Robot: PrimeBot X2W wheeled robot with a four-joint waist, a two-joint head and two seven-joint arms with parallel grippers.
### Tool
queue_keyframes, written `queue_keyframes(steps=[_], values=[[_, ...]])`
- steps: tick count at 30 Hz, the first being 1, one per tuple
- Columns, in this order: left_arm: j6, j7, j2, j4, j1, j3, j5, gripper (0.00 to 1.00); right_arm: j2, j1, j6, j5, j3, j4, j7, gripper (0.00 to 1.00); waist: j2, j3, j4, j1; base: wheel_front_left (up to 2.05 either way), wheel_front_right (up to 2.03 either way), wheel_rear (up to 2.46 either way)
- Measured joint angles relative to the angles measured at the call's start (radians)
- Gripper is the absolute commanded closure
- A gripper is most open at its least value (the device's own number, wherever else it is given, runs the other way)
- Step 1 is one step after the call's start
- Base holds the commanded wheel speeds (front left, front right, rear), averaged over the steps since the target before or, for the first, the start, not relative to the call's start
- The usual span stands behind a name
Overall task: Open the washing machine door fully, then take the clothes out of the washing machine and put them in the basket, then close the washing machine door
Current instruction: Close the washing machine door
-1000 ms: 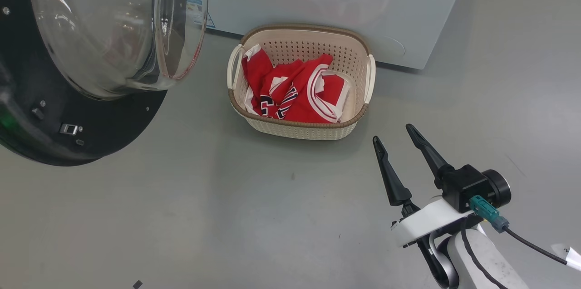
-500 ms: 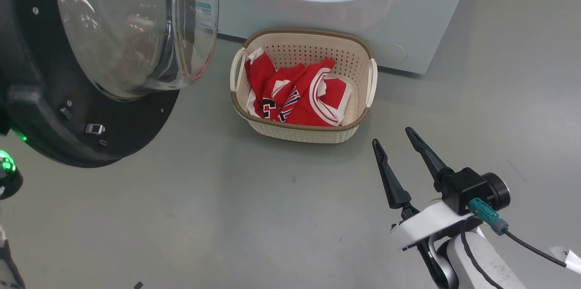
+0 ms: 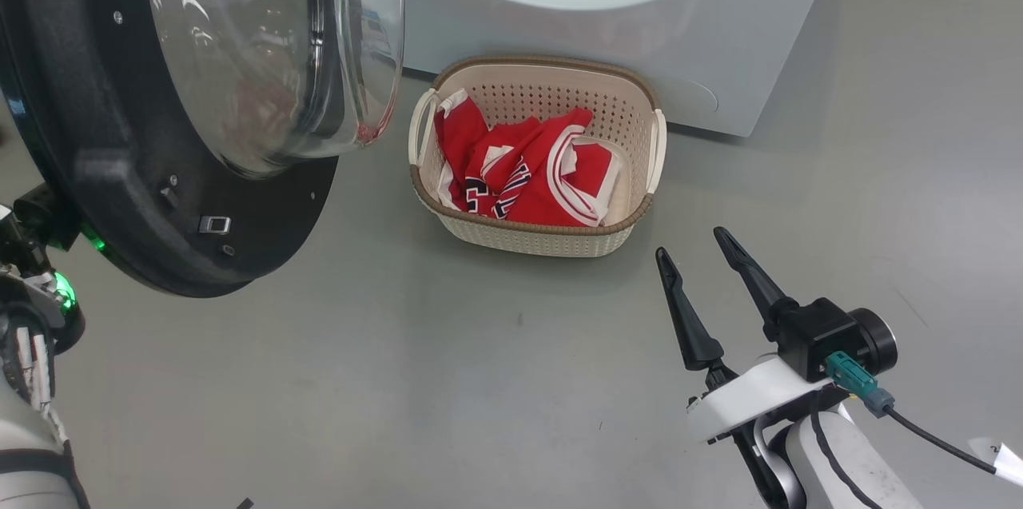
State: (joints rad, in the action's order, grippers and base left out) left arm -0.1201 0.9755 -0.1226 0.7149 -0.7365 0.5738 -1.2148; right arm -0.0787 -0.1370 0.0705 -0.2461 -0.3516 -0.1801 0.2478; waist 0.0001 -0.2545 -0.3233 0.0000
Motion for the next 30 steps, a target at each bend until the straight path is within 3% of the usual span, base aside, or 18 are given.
queue_keyframes(steps=[10,21,30], values=[[0.0,-0.125,-0.005,-0.196,0.077,-0.069,0.097,1.0,0.003,0.008,0.0,-0.007,0.013,0.0,0.0,0.0,0.0,0.016,-0.015,0.0,0.0,0.0,0.0],[-0.001,-0.378,-0.116,-0.454,0.314,-0.281,0.386,1.0,0.009,0.03,0.0,-0.017,0.015,-0.001,0.004,0.0,0.0,0.058,-0.029,0.0,0.0,0.0,0.0],[-0.001,-0.642,-0.185,-0.546,0.507,-0.422,0.57,1.0,0.012,0.06,0.007,-0.018,0.019,-0.002,0.004,0.0,0.0,0.09,-0.044,0.0,0.0,0.0,0.0]])
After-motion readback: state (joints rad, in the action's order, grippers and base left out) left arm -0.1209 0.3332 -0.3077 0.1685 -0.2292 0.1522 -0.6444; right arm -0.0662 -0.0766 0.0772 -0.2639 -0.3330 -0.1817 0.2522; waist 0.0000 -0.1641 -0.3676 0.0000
